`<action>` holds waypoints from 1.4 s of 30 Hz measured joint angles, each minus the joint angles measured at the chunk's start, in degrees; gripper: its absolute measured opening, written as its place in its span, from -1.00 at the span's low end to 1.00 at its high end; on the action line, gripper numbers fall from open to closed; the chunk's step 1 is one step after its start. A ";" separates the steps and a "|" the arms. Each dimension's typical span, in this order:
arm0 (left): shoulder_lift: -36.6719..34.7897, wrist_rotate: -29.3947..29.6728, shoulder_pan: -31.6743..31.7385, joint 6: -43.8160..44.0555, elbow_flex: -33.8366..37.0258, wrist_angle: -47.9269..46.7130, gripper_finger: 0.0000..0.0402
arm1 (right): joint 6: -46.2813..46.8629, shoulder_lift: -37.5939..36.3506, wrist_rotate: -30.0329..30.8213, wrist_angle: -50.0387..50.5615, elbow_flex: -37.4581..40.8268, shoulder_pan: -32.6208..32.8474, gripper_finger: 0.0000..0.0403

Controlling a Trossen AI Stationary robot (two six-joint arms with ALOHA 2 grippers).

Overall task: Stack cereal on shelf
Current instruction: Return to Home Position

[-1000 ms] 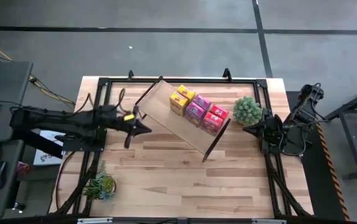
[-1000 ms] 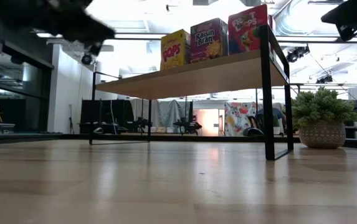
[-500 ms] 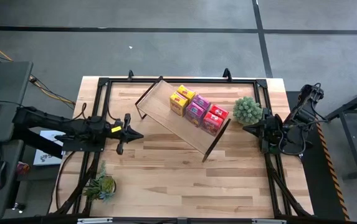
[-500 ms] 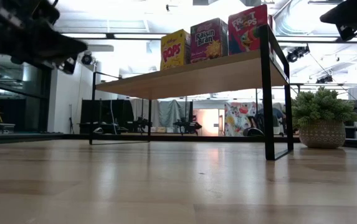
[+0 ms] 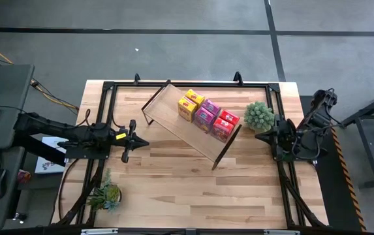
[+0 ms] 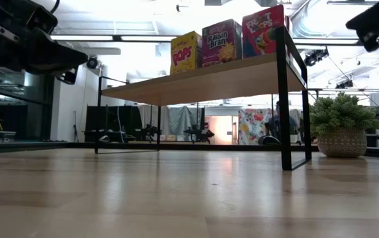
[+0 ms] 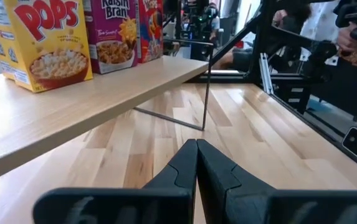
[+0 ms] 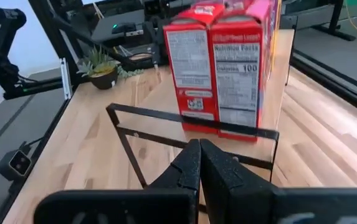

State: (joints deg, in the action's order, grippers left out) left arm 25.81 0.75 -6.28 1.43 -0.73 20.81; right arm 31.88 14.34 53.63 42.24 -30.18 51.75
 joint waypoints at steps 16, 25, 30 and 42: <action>0.03 0.15 0.00 -2.08 0.00 0.00 -1.00 | -25.41 -11.70 -2.29 -26.52 10.06 -0.55 -1.00; 0.03 0.15 0.00 -2.08 0.00 -0.01 -1.00 | -33.38 -11.70 -17.26 -38.57 16.39 -12.30 -1.00; 0.03 0.15 0.00 -2.10 0.00 -0.01 -1.00 | -33.01 -11.68 -28.51 -38.60 16.42 -22.17 -1.00; 0.05 0.13 -0.01 -2.10 -0.02 -0.03 -1.00 | -31.70 -7.24 -50.68 -35.59 16.44 -42.86 -1.00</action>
State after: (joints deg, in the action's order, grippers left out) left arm 25.86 0.89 -6.29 -0.67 -0.75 20.78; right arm 0.18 7.10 2.94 6.64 -13.74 8.89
